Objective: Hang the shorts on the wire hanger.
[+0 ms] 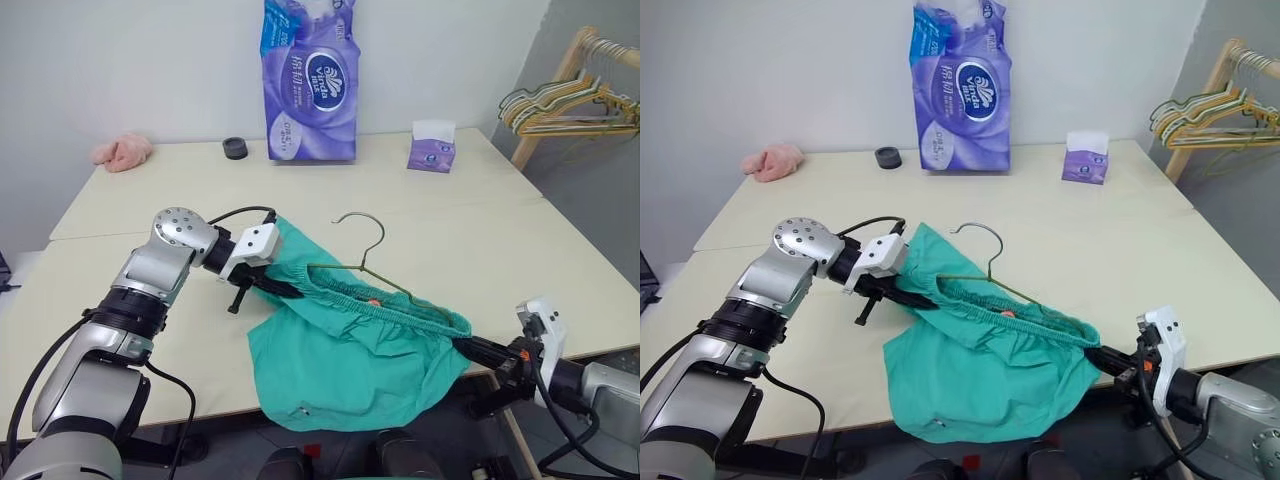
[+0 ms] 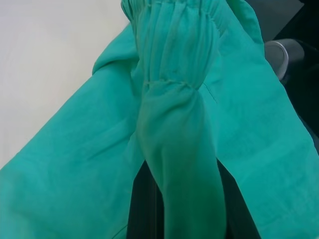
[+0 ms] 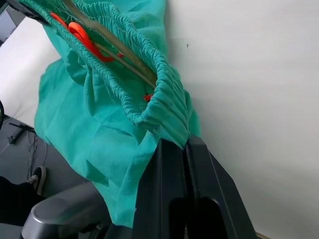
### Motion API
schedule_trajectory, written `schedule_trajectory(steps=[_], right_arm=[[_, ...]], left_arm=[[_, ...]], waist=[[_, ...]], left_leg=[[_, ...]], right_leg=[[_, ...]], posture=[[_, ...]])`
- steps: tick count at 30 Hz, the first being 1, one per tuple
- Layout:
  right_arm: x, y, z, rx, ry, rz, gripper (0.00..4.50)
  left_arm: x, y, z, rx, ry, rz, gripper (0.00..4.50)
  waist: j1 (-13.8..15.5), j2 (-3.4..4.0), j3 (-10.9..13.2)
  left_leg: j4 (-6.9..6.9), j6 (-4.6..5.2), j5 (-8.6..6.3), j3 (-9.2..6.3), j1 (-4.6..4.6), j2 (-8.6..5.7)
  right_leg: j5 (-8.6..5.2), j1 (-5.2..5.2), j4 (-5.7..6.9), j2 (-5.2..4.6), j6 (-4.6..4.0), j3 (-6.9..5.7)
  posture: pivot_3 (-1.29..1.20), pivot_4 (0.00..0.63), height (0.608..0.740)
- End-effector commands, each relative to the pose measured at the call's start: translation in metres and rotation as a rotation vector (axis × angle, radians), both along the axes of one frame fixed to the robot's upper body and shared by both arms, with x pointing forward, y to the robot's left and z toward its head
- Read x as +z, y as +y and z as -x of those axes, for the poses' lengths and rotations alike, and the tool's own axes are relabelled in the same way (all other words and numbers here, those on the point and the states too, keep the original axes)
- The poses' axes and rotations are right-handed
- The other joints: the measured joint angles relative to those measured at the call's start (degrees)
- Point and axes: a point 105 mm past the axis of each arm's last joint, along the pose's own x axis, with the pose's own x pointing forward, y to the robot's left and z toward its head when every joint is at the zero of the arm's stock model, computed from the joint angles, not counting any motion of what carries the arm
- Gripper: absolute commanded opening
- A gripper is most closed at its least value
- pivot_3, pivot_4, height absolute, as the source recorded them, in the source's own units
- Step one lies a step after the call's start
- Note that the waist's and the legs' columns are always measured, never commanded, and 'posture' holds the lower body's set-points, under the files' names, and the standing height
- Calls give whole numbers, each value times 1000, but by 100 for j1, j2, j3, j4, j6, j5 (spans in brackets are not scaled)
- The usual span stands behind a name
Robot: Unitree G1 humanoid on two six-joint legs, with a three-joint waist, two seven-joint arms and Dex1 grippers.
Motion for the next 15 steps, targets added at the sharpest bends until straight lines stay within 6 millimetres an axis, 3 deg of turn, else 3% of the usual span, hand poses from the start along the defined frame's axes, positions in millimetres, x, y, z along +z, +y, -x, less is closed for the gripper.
schedule_trajectory(steps=[1, 8, 15], right_arm=[[24, -9, -5, 23, -84, 69, 19], [51, -9, -11, 140, -120, 175, 19], [65, 16, -32, 322, -196, 309, 19]], left_arm=[[7, 4, -4, 7, -61, -18, 0], [-3, -5, -3, -3, -103, -40, 0], [-4, -39, -9, 48, -161, 62, 0]], waist=[[0, -3, -1], [-7, -2, -4], [-13, 5, -3]], left_leg=[[0, 0, 0, 1, 0, 0], [1, 0, 0, 0, 0, 1], [2, 1, 0, 2, -1, 1]], right_leg=[[0, 0, 0, 0, 0, 0], [0, 1, -2, 1, 0, -1], [1, 1, -7, -1, 0, 1]], posture=[[-223, 56, 740], [-236, 59, 740], [-235, 63, 740]])
